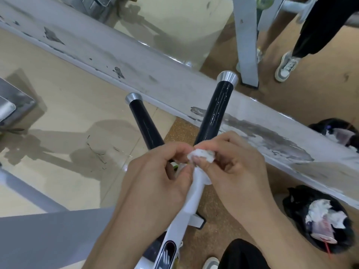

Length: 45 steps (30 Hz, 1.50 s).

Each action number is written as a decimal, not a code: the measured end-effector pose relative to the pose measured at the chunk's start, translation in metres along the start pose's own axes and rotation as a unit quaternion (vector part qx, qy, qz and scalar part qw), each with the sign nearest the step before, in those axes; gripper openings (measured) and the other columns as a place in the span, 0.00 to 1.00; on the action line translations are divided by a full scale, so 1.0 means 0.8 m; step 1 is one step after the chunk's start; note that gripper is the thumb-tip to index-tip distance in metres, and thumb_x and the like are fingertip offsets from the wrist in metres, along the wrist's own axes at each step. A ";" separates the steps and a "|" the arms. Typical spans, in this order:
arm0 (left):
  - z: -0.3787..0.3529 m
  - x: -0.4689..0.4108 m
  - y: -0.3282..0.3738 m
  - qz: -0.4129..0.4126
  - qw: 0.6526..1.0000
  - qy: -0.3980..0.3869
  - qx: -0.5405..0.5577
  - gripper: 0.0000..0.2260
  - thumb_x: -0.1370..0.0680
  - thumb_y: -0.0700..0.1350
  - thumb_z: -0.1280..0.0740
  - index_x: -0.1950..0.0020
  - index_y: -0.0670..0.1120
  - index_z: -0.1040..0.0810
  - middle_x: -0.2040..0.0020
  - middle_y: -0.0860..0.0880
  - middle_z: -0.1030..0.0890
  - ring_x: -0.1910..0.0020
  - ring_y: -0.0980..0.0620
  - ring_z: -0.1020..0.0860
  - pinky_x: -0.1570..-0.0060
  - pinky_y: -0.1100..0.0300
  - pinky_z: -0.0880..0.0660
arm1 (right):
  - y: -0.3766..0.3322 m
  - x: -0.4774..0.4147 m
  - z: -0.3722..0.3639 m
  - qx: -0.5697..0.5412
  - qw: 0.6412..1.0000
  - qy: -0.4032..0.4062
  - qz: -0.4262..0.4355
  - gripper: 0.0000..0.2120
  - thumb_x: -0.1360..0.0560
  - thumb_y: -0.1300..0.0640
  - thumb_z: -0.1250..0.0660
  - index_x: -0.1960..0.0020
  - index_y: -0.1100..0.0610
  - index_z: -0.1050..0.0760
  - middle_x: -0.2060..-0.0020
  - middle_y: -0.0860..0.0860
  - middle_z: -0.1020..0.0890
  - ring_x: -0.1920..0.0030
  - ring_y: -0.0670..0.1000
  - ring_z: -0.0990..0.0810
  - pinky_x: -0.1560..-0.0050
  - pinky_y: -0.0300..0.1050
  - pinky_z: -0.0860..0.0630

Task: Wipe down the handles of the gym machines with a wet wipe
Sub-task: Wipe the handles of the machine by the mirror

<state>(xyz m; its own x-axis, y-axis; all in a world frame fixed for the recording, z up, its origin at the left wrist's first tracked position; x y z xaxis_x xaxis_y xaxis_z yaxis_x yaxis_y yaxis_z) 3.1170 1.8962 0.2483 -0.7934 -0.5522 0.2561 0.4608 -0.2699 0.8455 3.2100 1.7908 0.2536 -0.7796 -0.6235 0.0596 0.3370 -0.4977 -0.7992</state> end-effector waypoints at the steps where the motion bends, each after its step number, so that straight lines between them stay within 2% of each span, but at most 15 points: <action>1: -0.001 -0.001 0.000 0.002 1.000 -0.013 0.015 0.10 0.31 0.46 0.31 0.54 0.61 0.22 0.59 0.62 0.21 0.68 0.57 0.26 0.69 0.71 0.31 | -0.001 -0.004 0.000 0.024 1.000 0.018 0.003 0.02 0.31 0.54 0.26 0.61 0.50 0.19 0.67 0.41 0.26 0.64 0.39 0.27 0.66 0.26 0.34; 5: -0.007 -0.010 -0.010 0.030 0.996 -0.062 0.054 0.16 0.34 0.49 0.29 0.49 0.63 0.24 0.55 0.63 0.20 0.64 0.60 0.25 0.66 0.72 0.30 | -0.003 -0.014 -0.012 0.128 0.991 0.040 -0.014 0.12 0.29 0.45 0.29 0.66 0.50 0.27 0.72 0.44 0.27 0.69 0.45 0.28 0.71 0.35 0.36; 9: -0.004 -0.021 -0.010 0.015 0.998 -0.051 0.041 0.08 0.33 0.51 0.25 0.56 0.60 0.18 0.64 0.60 0.19 0.67 0.59 0.23 0.69 0.66 0.26 | 0.004 -0.002 -0.001 0.031 0.999 0.027 -0.029 0.11 0.27 0.42 0.35 0.59 0.47 0.18 0.65 0.44 0.24 0.63 0.45 0.26 0.65 0.31 0.33; 12: 0.004 -0.028 -0.014 0.009 1.000 -0.001 0.008 0.02 0.31 0.49 0.26 0.62 0.56 0.17 0.67 0.58 0.18 0.67 0.58 0.21 0.68 0.60 0.25 | 0.010 0.015 0.008 -0.047 0.997 0.029 -0.051 0.05 0.27 0.50 0.30 0.58 0.41 0.18 0.59 0.44 0.23 0.62 0.43 0.26 0.65 0.27 0.33; 16: 0.008 -0.037 -0.018 0.017 0.993 0.080 -0.087 0.06 0.30 0.45 0.28 0.64 0.56 0.21 0.68 0.59 0.19 0.63 0.61 0.23 0.64 0.65 0.27 | 0.014 0.022 0.024 0.012 0.993 0.113 -0.024 0.09 0.29 0.62 0.28 0.59 0.48 0.19 0.63 0.43 0.22 0.63 0.39 0.27 0.64 0.26 0.34; 18: 0.003 -0.037 -0.015 0.011 0.994 0.072 -0.080 0.08 0.29 0.45 0.29 0.64 0.58 0.21 0.67 0.61 0.18 0.62 0.64 0.23 0.62 0.69 0.27 | 0.017 0.022 0.026 0.040 0.990 0.138 -0.016 0.09 0.29 0.65 0.29 0.59 0.51 0.19 0.62 0.43 0.23 0.63 0.39 0.27 0.63 0.26 0.33; 20: -0.006 -0.032 -0.004 0.012 0.999 0.020 -0.039 0.03 0.30 0.51 0.28 0.63 0.60 0.17 0.64 0.65 0.18 0.62 0.69 0.21 0.60 0.72 0.27 | 0.022 0.021 0.027 0.045 0.987 0.151 -0.026 0.10 0.29 0.65 0.29 0.59 0.50 0.20 0.61 0.43 0.22 0.62 0.38 0.25 0.62 0.25 0.31; 23: -0.012 -0.034 0.006 0.010 1.000 0.005 -0.020 0.08 0.36 0.62 0.28 0.63 0.60 0.18 0.66 0.64 0.18 0.65 0.67 0.21 0.62 0.72 0.27 | 0.043 0.023 0.023 -0.055 0.984 0.125 -0.114 0.10 0.30 0.59 0.29 0.60 0.43 0.20 0.60 0.42 0.18 0.59 0.37 0.20 0.61 0.25 0.28; 27: -0.026 -0.060 -0.019 0.084 0.996 0.014 0.039 0.05 0.31 0.48 0.25 0.63 0.54 0.20 0.69 0.55 0.20 0.72 0.60 0.24 0.74 0.67 0.29 | 0.046 0.024 0.017 -0.099 0.979 0.084 -0.154 0.08 0.32 0.54 0.26 0.59 0.41 0.20 0.63 0.43 0.17 0.62 0.43 0.19 0.63 0.33 0.25; 30: -0.027 -0.068 -0.018 0.083 0.996 0.026 0.020 0.05 0.28 0.44 0.28 0.63 0.52 0.21 0.69 0.52 0.20 0.68 0.55 0.21 0.71 0.65 0.29 | 0.044 0.012 0.019 -0.071 0.984 0.090 -0.136 0.06 0.31 0.55 0.26 0.60 0.44 0.20 0.65 0.44 0.18 0.63 0.45 0.20 0.65 0.34 0.26; 34: -0.018 -0.051 -0.007 0.054 0.998 0.021 -0.030 0.04 0.28 0.46 0.28 0.63 0.54 0.19 0.67 0.61 0.18 0.68 0.63 0.22 0.69 0.67 0.28 | 0.006 -0.009 0.018 0.094 0.993 0.077 -0.014 0.05 0.29 0.57 0.31 0.62 0.48 0.21 0.64 0.44 0.22 0.62 0.44 0.26 0.60 0.31 0.31; 36: -0.011 -0.039 -0.003 0.043 0.998 0.030 -0.043 0.05 0.29 0.47 0.28 0.63 0.58 0.19 0.66 0.64 0.19 0.66 0.64 0.21 0.66 0.66 0.26 | -0.020 -0.011 0.008 0.156 0.984 0.065 0.057 0.05 0.30 0.61 0.34 0.61 0.54 0.21 0.63 0.48 0.23 0.64 0.46 0.26 0.63 0.36 0.30; 39: -0.010 -0.042 -0.001 0.032 0.996 0.051 -0.067 0.10 0.30 0.41 0.32 0.65 0.57 0.19 0.65 0.64 0.19 0.64 0.64 0.21 0.65 0.69 0.27 | -0.037 -0.012 -0.012 0.150 0.981 0.042 0.114 0.05 0.32 0.67 0.34 0.59 0.60 0.21 0.62 0.53 0.22 0.64 0.54 0.24 0.68 0.49 0.26; 42: -0.013 -0.054 -0.001 0.036 0.997 0.051 -0.048 0.13 0.31 0.36 0.32 0.65 0.55 0.18 0.69 0.59 0.18 0.69 0.61 0.22 0.71 0.67 0.29 | -0.017 -0.013 -0.005 0.072 0.993 0.061 0.072 0.06 0.30 0.66 0.34 0.59 0.57 0.22 0.62 0.50 0.24 0.64 0.47 0.27 0.63 0.37 0.29; 45: -0.015 -0.043 0.028 -0.065 0.990 0.056 -0.114 0.09 0.29 0.41 0.29 0.63 0.55 0.17 0.66 0.58 0.18 0.63 0.61 0.22 0.64 0.67 0.28 | 0.023 0.005 0.019 0.031 0.993 0.112 -0.017 0.08 0.27 0.64 0.33 0.58 0.52 0.22 0.63 0.45 0.22 0.63 0.44 0.27 0.62 0.32 0.32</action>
<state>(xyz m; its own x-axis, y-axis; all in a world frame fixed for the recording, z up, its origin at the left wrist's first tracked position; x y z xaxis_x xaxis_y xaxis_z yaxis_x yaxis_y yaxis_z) 3.1594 1.8993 0.2530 -0.8089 -0.5813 0.0882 0.4455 -0.5081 0.7371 3.2212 1.7703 0.2481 -0.8864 -0.4598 -0.0538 0.3346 -0.5562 -0.7607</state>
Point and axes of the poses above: each hand's wrist, its own x-axis away from the middle knuckle, its own z-axis out of the back of the hand, y = z × x, the point moved 10 cm from there along -x, towards the middle knuckle
